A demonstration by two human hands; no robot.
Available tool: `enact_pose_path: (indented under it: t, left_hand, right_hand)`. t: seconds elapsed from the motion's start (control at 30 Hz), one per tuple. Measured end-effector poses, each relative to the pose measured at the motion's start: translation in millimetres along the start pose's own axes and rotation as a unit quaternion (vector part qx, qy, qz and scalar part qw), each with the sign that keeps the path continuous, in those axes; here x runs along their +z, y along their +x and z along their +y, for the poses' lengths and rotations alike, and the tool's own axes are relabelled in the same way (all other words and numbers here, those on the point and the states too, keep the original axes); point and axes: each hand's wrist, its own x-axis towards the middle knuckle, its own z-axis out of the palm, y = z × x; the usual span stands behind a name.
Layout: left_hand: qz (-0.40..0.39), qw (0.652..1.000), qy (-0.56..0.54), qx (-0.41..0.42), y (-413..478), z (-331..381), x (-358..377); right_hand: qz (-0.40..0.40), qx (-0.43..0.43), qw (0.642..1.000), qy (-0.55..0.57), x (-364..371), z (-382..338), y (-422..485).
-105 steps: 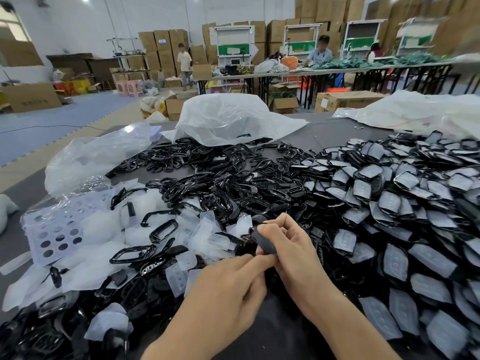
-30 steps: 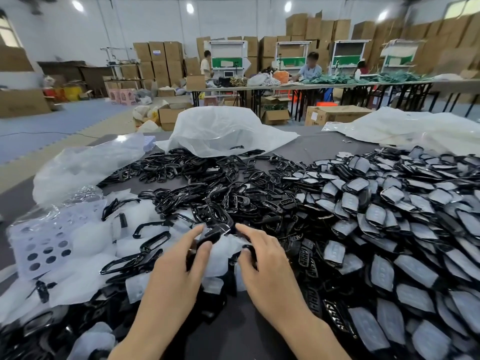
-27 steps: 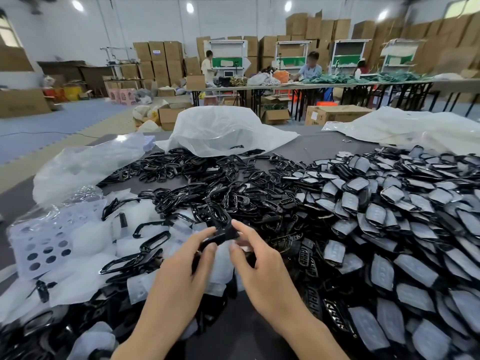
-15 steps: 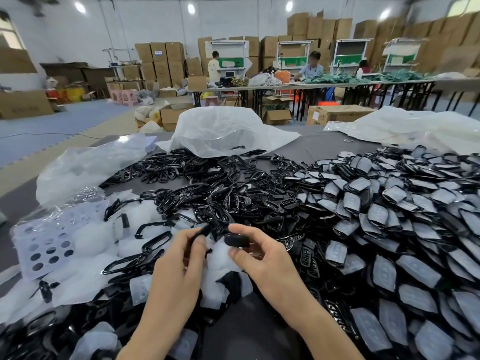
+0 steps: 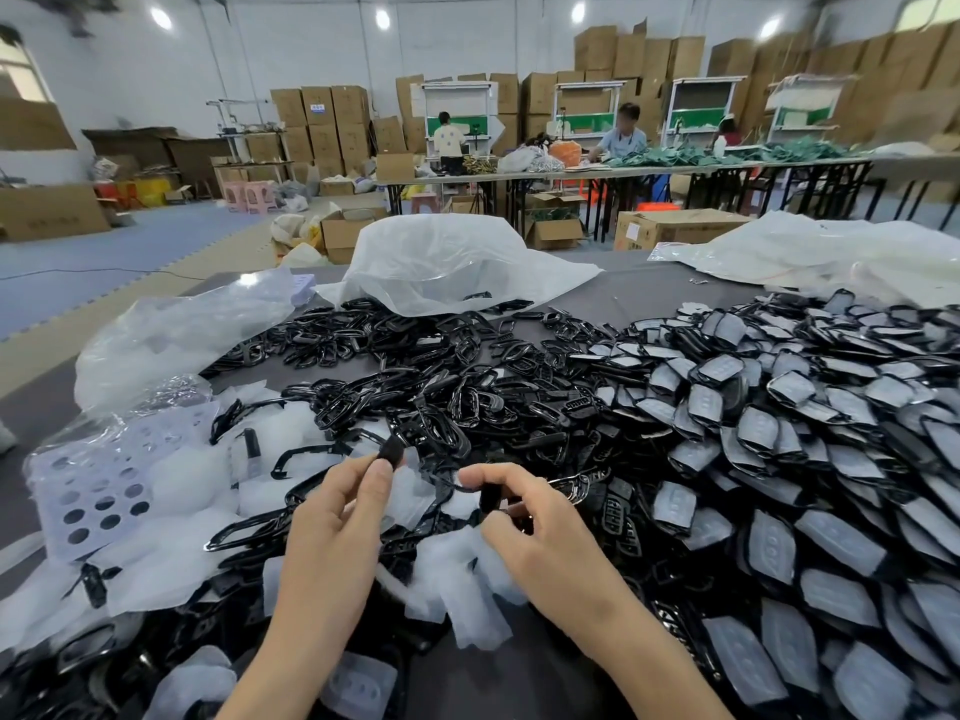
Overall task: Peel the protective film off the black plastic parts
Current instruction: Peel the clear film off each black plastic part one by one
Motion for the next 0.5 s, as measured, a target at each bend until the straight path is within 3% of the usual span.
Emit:
enact_pose_path:
  t: [0.23, 0.5]
  left_hand:
    - [-0.02, 1.0, 0.009, -0.023, -1.7, 2.1, -1.1]
    - [-0.022, 1.0, 0.009, -0.019, -2.7, 4.0, 1.8]
  right_hand:
    - [0.119, -0.049, 0.99, 0.062, -0.7, -6.2, 5.1]
    - [0.177, -0.001, 0.957, 0.232, -10.0, -10.4, 8.1]
